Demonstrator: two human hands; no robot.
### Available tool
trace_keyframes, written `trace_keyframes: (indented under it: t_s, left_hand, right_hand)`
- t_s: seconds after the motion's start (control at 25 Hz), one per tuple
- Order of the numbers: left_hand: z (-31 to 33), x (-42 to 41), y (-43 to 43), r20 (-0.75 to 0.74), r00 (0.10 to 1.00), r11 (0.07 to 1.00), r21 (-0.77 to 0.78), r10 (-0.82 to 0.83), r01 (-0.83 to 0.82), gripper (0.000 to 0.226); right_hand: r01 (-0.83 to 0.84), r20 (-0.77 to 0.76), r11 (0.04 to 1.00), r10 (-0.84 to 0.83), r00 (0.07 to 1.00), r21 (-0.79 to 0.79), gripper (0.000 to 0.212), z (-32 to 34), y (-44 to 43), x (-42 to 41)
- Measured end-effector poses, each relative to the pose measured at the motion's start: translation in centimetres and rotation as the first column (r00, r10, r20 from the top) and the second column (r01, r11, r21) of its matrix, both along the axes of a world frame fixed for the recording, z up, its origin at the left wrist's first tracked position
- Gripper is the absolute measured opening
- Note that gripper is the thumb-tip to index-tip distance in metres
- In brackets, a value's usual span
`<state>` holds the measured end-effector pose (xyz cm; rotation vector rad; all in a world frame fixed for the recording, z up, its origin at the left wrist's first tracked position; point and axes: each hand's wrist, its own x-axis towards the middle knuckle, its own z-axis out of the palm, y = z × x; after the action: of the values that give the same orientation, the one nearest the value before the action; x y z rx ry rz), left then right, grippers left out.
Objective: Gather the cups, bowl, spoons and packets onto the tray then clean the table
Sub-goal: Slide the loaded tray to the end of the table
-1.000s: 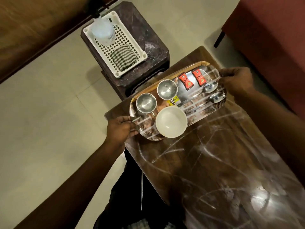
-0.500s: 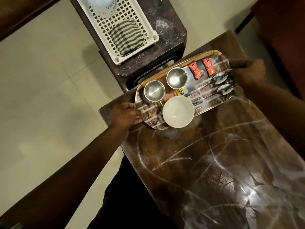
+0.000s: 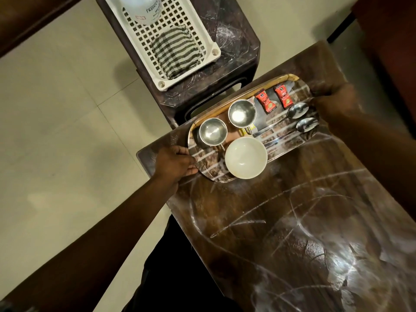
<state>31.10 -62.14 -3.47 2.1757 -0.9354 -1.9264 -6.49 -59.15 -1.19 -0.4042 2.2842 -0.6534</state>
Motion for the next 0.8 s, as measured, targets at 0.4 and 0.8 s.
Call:
trace_keyframes:
  t_s: [0.4,0.8]
  left_hand:
    - [-1.2,0.4,0.9,0.025,1.0,0.999,-0.054,0.004,-0.003,0.015]
    - [4.6,1.7,-1.0,0.126,0.991,0.963,-0.271,0.034,0.001,0.019]
  right_hand:
    - [-0.04,-0.007,0.999,0.041,0.999,0.004,0.03,0.8,0.3,0.8]
    - [-0.272,-0.179,0.958,0.254,0.95,-0.085,0.031,6.5,2.5,7.2]
